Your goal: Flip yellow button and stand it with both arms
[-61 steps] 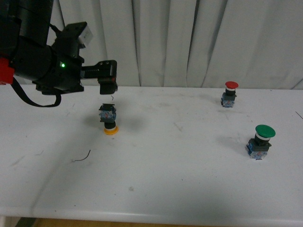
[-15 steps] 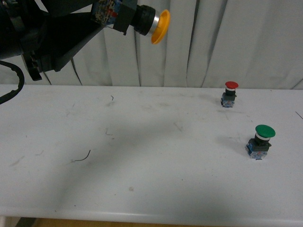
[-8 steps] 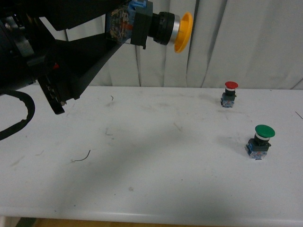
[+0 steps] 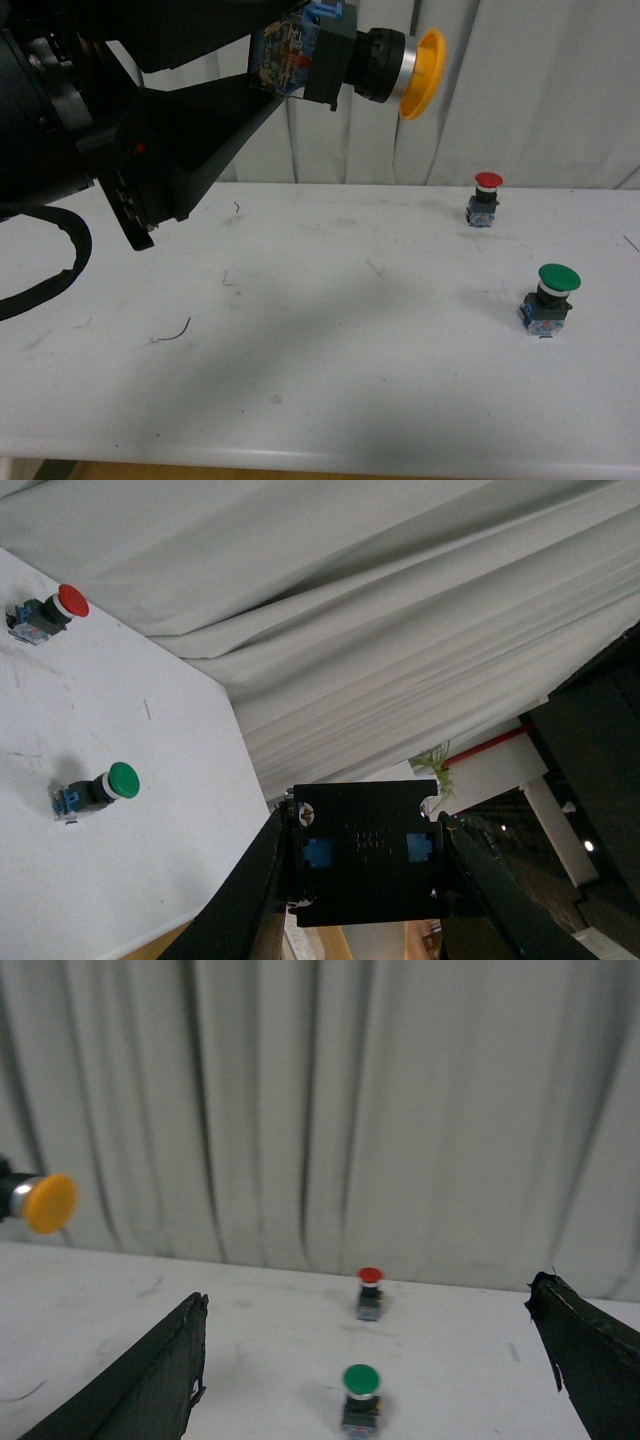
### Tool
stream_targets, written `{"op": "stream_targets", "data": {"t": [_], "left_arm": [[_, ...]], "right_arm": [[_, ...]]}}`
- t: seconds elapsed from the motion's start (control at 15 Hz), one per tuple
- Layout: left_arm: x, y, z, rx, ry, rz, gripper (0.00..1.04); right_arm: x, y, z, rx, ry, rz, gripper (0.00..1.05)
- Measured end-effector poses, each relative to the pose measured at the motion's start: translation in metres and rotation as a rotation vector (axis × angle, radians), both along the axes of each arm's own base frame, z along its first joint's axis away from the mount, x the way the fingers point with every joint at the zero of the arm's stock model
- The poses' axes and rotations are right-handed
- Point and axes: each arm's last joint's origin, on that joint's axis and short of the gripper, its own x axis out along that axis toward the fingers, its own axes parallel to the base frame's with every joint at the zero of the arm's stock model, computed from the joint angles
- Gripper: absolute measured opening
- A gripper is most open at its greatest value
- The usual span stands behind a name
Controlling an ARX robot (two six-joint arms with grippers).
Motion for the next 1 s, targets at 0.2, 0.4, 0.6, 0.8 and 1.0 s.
{"op": "stream_targets", "data": {"t": [0.2, 0.4, 0.6, 0.8, 1.0], "left_arm": [[0.002, -0.007, 0.009, 0.014, -0.062, -0.012, 0.35], [0.003, -0.008, 0.011, 0.014, -0.076, -0.014, 0.35], [0.004, -0.007, 0.012, 0.016, -0.081, -0.008, 0.35], [0.004, -0.007, 0.012, 0.016, -0.081, -0.009, 0.35], [0.004, -0.009, 0.011, 0.02, -0.083, -0.013, 0.35]], "right_arm": [[0.07, 0.009, 0.04, 0.044, -0.148, 0.227, 0.98], [0.102, 0.021, 0.058, 0.116, -0.166, 0.341, 0.98], [0.121, 0.034, 0.063, 0.255, -0.094, 0.516, 0.98], [0.139, 0.047, 0.034, 0.604, 0.238, 0.699, 0.98], [0.152, 0.059, 0.001, 0.983, 0.567, 0.724, 0.98]]}}
